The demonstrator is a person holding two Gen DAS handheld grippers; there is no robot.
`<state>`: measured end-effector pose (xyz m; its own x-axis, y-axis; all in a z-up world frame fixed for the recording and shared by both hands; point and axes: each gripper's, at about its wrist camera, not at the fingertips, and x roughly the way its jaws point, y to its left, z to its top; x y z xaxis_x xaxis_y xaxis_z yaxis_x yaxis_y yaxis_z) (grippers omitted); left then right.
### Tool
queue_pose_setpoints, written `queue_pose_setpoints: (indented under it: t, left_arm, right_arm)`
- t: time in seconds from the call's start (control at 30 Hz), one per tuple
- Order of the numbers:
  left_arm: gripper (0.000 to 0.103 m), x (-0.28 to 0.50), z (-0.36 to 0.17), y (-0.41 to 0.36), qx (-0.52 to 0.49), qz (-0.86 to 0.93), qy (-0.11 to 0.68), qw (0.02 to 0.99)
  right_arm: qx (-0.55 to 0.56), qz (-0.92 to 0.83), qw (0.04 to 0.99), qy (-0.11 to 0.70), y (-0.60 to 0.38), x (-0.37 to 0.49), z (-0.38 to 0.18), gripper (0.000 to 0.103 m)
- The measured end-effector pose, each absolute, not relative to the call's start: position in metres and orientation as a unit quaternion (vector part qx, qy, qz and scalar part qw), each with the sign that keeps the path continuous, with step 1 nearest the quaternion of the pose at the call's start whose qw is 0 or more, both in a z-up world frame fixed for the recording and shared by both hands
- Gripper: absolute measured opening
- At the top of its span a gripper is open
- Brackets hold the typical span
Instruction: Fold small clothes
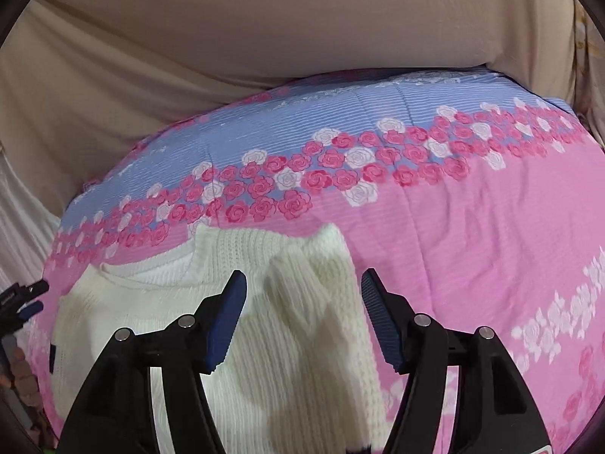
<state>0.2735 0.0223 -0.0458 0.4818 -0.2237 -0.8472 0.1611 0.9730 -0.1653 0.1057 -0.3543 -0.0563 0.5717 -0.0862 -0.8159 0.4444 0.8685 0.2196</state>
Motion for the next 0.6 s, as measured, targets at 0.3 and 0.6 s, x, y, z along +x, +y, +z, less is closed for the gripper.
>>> queue_pose_setpoints:
  t: [0.3, 0.6]
  left_arm:
    - [0.016, 0.286, -0.067, 0.027, -0.077, -0.122, 0.545, 0.826]
    - [0.031, 0.280, -0.076, 0.039, -0.043, -0.078, 0.546, 0.833]
  right_arm:
    - [0.200, -0.105, 0.886, 0.406, -0.343, 0.127, -0.033, 0.007]
    - [0.215, -0.144, 0.843, 0.472, -0.364, 0.134, -0.079, 0.015]
